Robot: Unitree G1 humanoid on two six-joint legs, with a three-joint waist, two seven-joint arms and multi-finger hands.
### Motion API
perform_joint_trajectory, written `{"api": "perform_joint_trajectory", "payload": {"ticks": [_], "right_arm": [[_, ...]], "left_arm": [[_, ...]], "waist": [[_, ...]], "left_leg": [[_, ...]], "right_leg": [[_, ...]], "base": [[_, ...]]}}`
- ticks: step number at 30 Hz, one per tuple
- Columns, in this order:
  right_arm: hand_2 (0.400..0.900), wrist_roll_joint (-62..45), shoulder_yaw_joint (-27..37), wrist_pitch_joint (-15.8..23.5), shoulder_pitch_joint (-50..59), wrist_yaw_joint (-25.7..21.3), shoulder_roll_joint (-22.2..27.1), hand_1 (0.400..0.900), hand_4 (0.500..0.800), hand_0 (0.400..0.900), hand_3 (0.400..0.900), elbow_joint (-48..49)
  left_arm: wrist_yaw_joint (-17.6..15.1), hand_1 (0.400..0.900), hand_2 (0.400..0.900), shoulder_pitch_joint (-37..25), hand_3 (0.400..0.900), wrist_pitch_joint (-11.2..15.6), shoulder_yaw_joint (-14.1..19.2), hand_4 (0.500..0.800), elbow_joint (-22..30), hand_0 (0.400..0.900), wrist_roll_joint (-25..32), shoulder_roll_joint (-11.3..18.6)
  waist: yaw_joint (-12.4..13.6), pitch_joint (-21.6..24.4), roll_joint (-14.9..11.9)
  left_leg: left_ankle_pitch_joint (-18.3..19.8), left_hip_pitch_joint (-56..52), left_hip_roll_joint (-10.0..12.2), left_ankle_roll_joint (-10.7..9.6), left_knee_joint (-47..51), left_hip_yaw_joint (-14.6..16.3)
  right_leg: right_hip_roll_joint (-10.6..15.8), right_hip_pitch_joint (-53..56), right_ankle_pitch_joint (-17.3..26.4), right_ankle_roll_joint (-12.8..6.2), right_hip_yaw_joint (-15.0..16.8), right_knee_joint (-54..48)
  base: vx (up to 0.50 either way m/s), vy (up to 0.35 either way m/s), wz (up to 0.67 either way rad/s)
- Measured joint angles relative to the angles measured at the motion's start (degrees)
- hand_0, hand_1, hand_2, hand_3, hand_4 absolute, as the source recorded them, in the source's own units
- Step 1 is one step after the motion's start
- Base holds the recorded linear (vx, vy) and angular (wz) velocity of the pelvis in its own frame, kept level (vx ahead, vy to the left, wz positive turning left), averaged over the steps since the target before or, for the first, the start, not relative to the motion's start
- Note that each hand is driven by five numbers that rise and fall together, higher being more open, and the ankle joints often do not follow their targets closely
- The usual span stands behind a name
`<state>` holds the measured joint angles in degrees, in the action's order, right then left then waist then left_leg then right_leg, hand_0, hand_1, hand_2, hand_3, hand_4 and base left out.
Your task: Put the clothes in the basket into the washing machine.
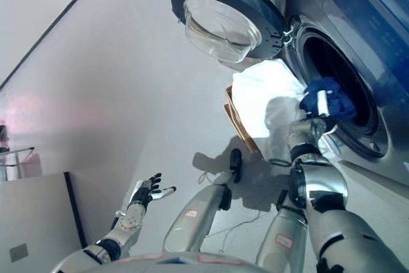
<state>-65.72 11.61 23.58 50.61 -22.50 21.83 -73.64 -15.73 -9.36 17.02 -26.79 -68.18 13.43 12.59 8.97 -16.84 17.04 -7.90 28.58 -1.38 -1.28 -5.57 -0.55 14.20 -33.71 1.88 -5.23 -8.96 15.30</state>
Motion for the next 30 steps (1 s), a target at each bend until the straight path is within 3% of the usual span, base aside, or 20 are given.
{"api": "perform_joint_trajectory", "payload": {"ticks": [4,13,14,15,30], "right_arm": [[0.4,0.0,1.3,0.5,4.4,-3.2,6.4,0.4,0.5,0.4,0.4,-0.4],[0.4,0.6,-1.8,-0.2,11.8,-3.7,11.8,0.4,0.5,0.4,0.4,-2.7],[0.584,0.6,-2.7,-0.2,11.8,-3.7,11.9,0.584,0.611,0.584,0.584,-2.7],[0.9,0.7,-3.3,-0.2,11.8,-3.7,11.9,0.9,0.8,0.9,0.9,-2.7],[0.9,-1.4,-5.2,-1.5,12.6,0.5,12.9,0.9,0.8,0.9,0.9,-3.1]], "left_arm": [[0.4,0.9,0.9,0.6,0.9,1.2,-0.5,0.8,0.3,0.9,0.0,-1.1],[1.5,0.9,0.9,0.5,0.9,1.9,-0.5,0.8,1.0,0.9,0.1,-1.2],[1.6,0.9,0.9,0.5,0.9,1.9,-0.6,0.8,1.0,0.9,0.1,-1.2],[1.7,0.9,0.9,0.5,0.9,1.9,-0.8,0.8,1.1,0.9,0.1,-1.2],[1.8,0.9,0.9,0.4,0.9,1.9,-1.1,0.8,2.1,0.9,0.1,-1.2]], "waist": [[1.0,0.3,2.4],[1.1,0.5,2.7],[1.1,0.5,2.7],[1.1,0.5,2.7],[1.3,0.4,2.7]], "left_leg": [[-1.1,-0.2,-0.2,0.0,1.9,-0.2],[-2.6,0.0,-0.5,-0.4,4.0,-1.0],[-2.6,0.0,-0.6,-0.4,4.1,-1.2],[-2.6,0.0,-0.6,-0.4,4.1,-1.3],[-2.7,0.0,-0.7,-0.5,4.1,-2.2]], "right_leg": [[0.3,-0.6,-0.1,-0.19,-0.3,0.3],[1.2,-3.1,-1.8,-1.16,-0.5,4.1],[1.2,-3.1,-1.9,-1.11,-0.8,4.2],[1.3,-3.1,-2.0,-1.17,-1.0,4.4],[1.4,-3.0,-2.4,-1.21,-1.2,5.1]], "base": [[0.05,-0.014,0.08],[0.05,-0.034,0.1],[0.05,-0.034,0.06],[0.04,-0.03,0.05],[0.01,0.003,0.01]]}}
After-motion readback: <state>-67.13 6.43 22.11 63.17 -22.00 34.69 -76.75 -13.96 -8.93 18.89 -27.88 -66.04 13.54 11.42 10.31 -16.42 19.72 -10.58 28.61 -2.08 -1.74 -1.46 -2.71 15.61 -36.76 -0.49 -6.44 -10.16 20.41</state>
